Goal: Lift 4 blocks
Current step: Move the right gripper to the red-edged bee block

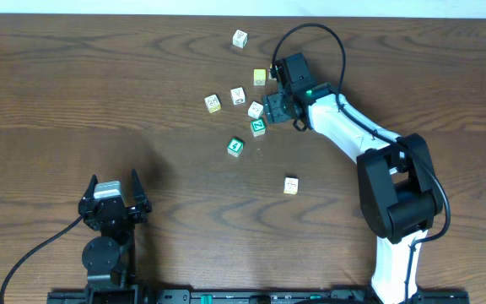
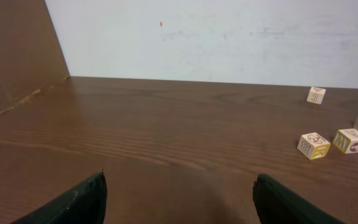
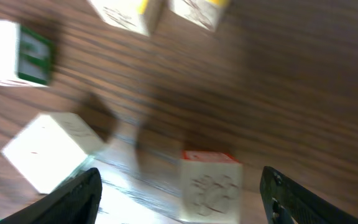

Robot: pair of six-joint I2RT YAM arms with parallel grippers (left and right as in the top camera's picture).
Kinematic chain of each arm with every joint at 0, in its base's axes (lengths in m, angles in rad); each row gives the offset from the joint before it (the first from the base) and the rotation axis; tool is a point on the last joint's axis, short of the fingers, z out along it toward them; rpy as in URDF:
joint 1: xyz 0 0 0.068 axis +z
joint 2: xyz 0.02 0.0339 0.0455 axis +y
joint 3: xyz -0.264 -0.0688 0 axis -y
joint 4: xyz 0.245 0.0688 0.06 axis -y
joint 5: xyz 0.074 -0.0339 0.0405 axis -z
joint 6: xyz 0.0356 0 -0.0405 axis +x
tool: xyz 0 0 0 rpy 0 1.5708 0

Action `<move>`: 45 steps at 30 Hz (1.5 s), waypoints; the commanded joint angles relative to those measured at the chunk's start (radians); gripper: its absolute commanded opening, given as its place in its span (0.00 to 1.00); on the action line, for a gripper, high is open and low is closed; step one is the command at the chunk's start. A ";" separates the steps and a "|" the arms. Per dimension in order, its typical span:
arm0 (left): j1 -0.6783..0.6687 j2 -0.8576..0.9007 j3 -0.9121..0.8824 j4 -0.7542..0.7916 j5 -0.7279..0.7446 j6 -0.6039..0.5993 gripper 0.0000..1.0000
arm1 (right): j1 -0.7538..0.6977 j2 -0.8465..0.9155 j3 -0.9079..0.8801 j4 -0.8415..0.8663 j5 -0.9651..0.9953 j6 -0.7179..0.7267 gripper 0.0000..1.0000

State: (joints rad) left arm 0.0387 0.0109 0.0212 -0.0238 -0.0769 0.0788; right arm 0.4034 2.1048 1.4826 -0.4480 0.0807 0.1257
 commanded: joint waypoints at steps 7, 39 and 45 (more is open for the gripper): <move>0.005 -0.005 -0.017 -0.043 -0.013 -0.005 0.76 | -0.061 0.009 0.022 -0.086 0.056 0.018 0.58; 0.005 -0.005 -0.017 -0.043 -0.013 -0.005 0.75 | -0.029 0.093 0.021 0.002 -0.078 -0.011 0.57; 0.005 -0.005 -0.017 -0.043 -0.013 -0.005 0.76 | -0.029 0.093 0.021 0.033 -0.023 -0.040 0.51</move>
State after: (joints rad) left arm 0.0387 0.0105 0.0212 -0.0238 -0.0769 0.0788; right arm 0.3664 2.1788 1.4960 -0.4183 0.0147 0.0975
